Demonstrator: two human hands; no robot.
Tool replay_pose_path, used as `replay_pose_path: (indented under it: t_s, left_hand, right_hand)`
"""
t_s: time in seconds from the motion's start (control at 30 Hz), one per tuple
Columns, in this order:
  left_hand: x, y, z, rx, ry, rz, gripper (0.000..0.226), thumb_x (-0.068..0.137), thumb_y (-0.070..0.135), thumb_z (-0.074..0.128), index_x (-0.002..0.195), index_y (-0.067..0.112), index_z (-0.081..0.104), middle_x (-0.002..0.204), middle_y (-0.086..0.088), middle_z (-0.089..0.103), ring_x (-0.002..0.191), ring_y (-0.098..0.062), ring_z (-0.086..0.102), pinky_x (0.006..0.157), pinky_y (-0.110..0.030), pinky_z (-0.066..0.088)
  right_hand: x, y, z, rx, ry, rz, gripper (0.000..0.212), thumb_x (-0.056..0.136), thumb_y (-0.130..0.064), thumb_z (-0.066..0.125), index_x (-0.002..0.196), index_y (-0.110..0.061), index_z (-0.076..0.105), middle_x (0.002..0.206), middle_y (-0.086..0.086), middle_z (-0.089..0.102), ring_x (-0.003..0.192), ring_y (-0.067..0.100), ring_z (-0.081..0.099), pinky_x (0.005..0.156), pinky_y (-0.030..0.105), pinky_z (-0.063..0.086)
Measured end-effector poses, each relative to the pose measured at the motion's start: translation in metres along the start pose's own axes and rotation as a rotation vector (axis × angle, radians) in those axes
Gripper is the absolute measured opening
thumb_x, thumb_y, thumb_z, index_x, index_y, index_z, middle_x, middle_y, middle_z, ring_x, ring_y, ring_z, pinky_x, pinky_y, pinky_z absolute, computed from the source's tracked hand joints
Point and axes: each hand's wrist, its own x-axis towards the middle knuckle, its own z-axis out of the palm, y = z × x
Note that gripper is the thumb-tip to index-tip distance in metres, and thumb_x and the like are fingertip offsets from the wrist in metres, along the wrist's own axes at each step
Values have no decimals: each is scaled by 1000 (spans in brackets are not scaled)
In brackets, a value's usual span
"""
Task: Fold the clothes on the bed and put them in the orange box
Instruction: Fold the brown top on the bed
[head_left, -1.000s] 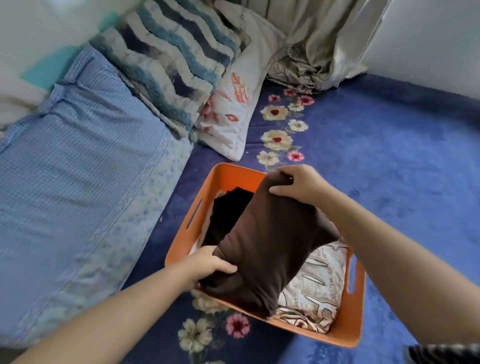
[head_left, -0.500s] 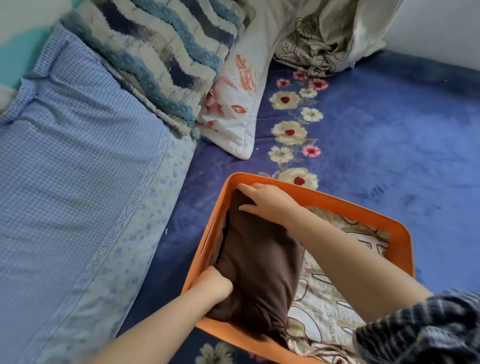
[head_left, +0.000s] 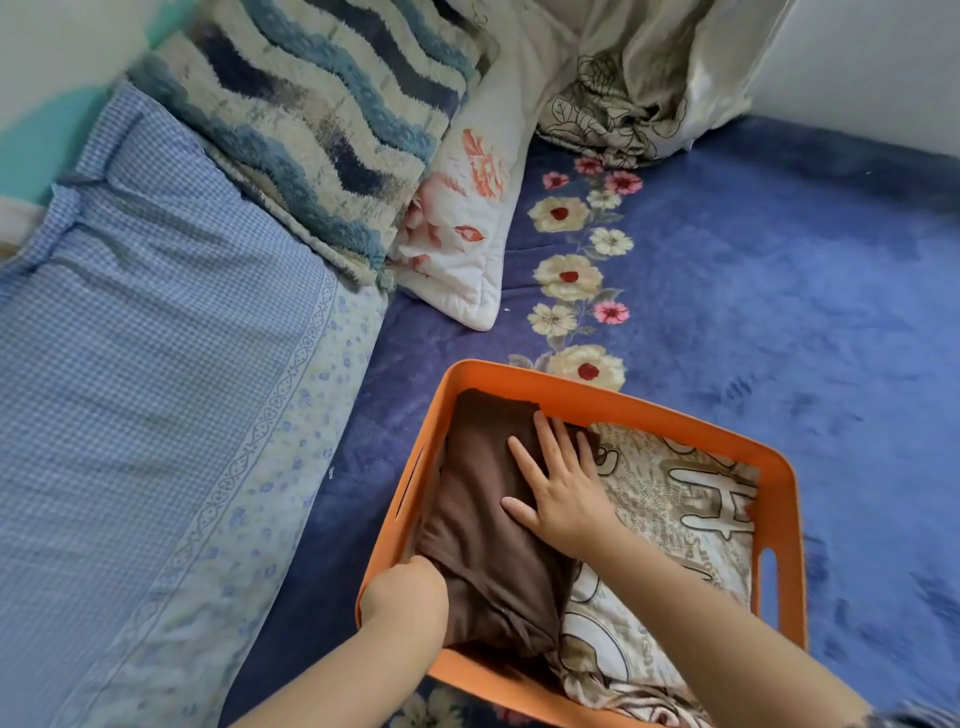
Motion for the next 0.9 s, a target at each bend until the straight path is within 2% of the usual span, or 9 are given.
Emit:
replay_pose_path:
  t_s: [0.27, 0.4, 0.47, 0.53, 0.6, 0.63, 0.7, 0.8, 0.9]
  left_hand:
    - [2, 4, -7, 83, 60, 29, 37, 95, 1, 39, 132, -2, 41, 132, -13, 50, 119, -25, 53, 92, -31, 46]
    - [4, 1, -8, 45, 497, 252, 38, 58, 16, 65, 86, -10, 67, 65, -16, 63, 49, -26, 61, 39, -29, 46]
    - [9, 11, -5, 74, 636, 442, 44, 70, 28, 46, 97, 2, 69, 82, -16, 69, 69, -30, 66, 51, -33, 52]
    - [16, 19, -1, 106, 601, 636, 54, 81, 43, 35, 114, 16, 66, 123, -16, 61, 112, -28, 60, 82, -41, 52]
    - [26, 23, 4, 221, 455, 705, 61, 90, 53, 32, 145, 28, 30, 153, -11, -1, 144, -26, 5, 108, -58, 19]
    - [32, 24, 10, 223, 335, 682, 68, 92, 56, 33, 149, 31, 8, 144, -6, -27, 140, -26, -20, 108, -63, 1]
    - [37, 26, 13, 284, 237, 622, 77, 91, 58, 37, 147, 34, -9, 133, -4, -43, 134, -28, -35, 104, -66, -9]
    - [50, 31, 19, 321, 187, 581, 79, 91, 59, 38, 146, 35, -13, 142, -6, -42, 135, -31, -34, 102, -69, -8]
    - [59, 37, 20, 376, 152, 538, 80, 91, 59, 37, 146, 34, -16, 147, -8, -38, 134, -32, -35, 101, -70, -7]
  right_hand:
    - [12, -8, 6, 41, 17, 33, 64, 85, -62, 22, 127, -25, 54, 130, 19, 55, 117, 36, 55, 87, 55, 46]
    - [-8, -5, 9, 19, 232, -18, 56, 75, -42, 37, 122, -21, 58, 133, 18, 52, 127, 34, 43, 101, 52, 37]
    - [-12, 5, 13, 24, 320, -16, 50, 78, -35, 38, 124, -21, 52, 133, 17, 53, 127, 32, 42, 103, 50, 25]
    - [-6, 21, 14, -14, 334, -59, 46, 81, -33, 37, 125, -25, 49, 132, 14, 55, 124, 32, 50, 105, 50, 29]
    - [4, 34, 10, -62, 303, -139, 47, 82, -34, 36, 124, -27, 56, 130, 13, 57, 119, 31, 55, 98, 50, 41]
    - [9, 40, 10, -82, 292, -179, 48, 82, -35, 36, 122, -27, 59, 128, 12, 58, 116, 30, 57, 94, 50, 44]
    - [17, 50, 10, -135, 248, -244, 50, 80, -39, 35, 121, -29, 62, 125, 12, 60, 111, 28, 61, 90, 48, 47]
    - [25, 55, 19, -238, 222, -287, 46, 76, -46, 55, 119, -31, 63, 120, 13, 64, 105, 26, 65, 87, 46, 50]
    - [32, 48, 28, -244, 218, -277, 68, 51, -45, 86, 114, -32, 66, 115, 13, 66, 103, 26, 66, 87, 45, 50]
